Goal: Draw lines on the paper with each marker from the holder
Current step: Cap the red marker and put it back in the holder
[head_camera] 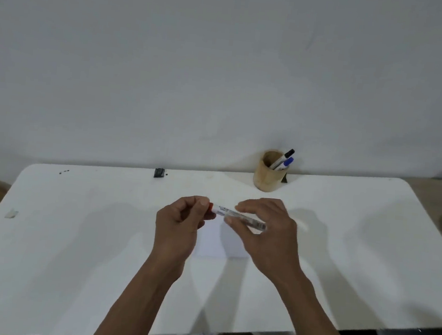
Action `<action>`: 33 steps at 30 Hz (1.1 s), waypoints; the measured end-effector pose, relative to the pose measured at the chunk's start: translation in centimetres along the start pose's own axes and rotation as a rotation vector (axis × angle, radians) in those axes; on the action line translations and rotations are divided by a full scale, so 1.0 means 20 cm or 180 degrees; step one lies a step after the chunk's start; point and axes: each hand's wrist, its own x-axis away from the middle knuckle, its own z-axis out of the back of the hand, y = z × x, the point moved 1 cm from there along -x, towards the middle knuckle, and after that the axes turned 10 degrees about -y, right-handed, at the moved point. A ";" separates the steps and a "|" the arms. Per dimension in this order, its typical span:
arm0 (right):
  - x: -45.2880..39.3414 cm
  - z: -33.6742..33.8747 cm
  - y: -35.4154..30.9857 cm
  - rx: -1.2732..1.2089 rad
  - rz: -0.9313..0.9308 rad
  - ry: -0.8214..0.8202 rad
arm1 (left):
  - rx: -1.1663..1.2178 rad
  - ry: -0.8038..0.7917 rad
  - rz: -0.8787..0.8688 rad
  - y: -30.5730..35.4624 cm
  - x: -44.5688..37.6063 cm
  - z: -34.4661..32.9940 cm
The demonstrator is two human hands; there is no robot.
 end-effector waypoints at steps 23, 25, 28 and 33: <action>-0.74 0.36 0.64 -0.0663 -0.0637 0.0831 | -0.2265 -0.0294 -0.0179 -0.19 -0.78 -0.70; -0.75 0.31 0.69 -0.0602 -0.0705 0.0693 | -0.2253 -0.0368 -0.0239 -0.21 -0.81 -0.72; -0.75 0.26 0.75 -0.0583 -0.0771 0.0567 | -0.2210 -0.0453 -0.0445 -0.21 -0.84 -0.74; -0.76 0.20 0.81 -0.0536 -0.0968 0.0403 | -0.2282 -0.0482 -0.0668 -0.22 -0.87 -0.74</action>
